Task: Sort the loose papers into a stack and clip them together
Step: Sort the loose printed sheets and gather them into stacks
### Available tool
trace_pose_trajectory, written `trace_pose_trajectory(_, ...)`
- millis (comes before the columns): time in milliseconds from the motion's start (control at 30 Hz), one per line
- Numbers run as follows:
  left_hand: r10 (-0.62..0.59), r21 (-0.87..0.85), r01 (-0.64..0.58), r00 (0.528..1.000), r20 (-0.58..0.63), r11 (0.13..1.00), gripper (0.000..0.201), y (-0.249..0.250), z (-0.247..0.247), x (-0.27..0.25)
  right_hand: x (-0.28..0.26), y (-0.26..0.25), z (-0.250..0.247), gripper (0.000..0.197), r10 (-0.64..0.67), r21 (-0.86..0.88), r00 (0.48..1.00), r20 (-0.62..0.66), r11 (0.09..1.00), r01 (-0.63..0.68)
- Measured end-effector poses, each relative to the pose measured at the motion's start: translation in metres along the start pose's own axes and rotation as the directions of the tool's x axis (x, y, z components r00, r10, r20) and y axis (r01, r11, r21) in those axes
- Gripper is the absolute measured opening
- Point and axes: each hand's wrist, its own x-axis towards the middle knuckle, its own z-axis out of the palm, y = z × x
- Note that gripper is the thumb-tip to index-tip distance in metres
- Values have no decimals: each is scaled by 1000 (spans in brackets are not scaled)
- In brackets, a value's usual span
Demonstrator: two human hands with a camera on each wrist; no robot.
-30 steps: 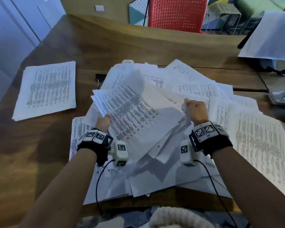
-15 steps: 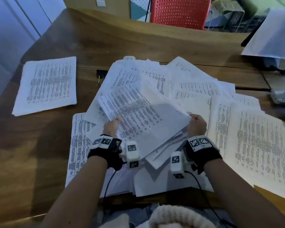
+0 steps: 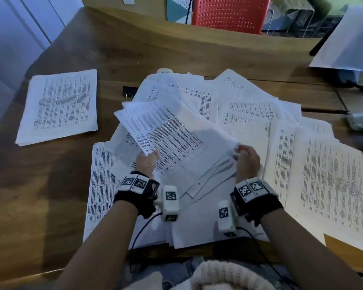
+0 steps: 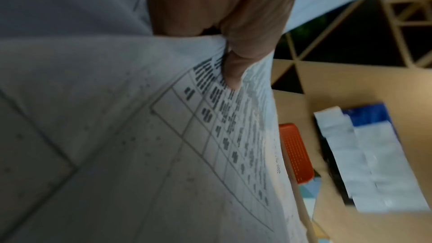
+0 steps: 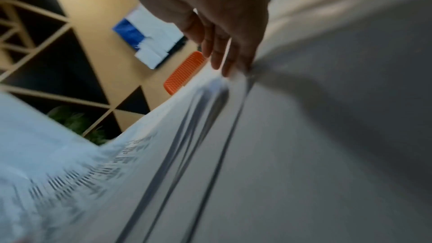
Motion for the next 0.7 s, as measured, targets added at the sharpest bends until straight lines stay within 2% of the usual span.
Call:
trace_pose_trajectory(67,104,-53,-103,994,14,993,21,12,-9,-5,11,-18,-4,30,-92,-136,991,92,985,104)
trace_pose_trajectory(133,204,-81,-197,975,84,977,26,26,-17,-11,23,-34,-2,45,-128,-174,945,301,967,187)
trace_pose_trajectory(200,277,-166,-256,953,121,952,16,41,-23,-18,27,-49,5,64,-85,-102,868,490,983,154)
trace_pose_trajectory(267,360,-265,-319,925,122,910,21,58,-26,-30,25,-55,13,83,-48,-26,818,574,997,76)
trace_pose_trajectory(300,407,-287,-363,907,111,887,26,64,-25,-37,22,-55,16,78,-72,19,810,582,997,75)
trace_pose_trajectory(333,461,-296,-416,881,101,860,28,68,-23,-40,15,-59,17,64,-138,65,811,568,990,123)
trace_pose_trajectory(367,510,-274,-469,855,98,839,26,71,-22,-43,7,-64,16,49,-216,103,817,534,976,191)
trace_pose_trajectory(433,615,-246,-588,788,40,770,19,81,-23,-54,-2,-79,8,33,-385,150,818,428,923,356)
trace_pose_trajectory(467,682,-251,-662,732,-14,706,14,90,-25,-59,-5,-88,3,30,-472,187,804,361,881,434)
trace_pose_trajectory(533,763,-300,-742,643,-68,599,27,108,-31,-72,-11,-108,-10,26,-602,253,765,229,795,551)
trace_pose_trajectory(633,824,-347,-784,564,-51,515,6,119,-39,-74,-17,-122,-27,29,-659,356,737,149,732,581)
trace_pose_trajectory(700,834,-381,-777,551,-27,500,10,116,-41,-78,-20,-120,-35,35,-669,416,723,176,715,561)
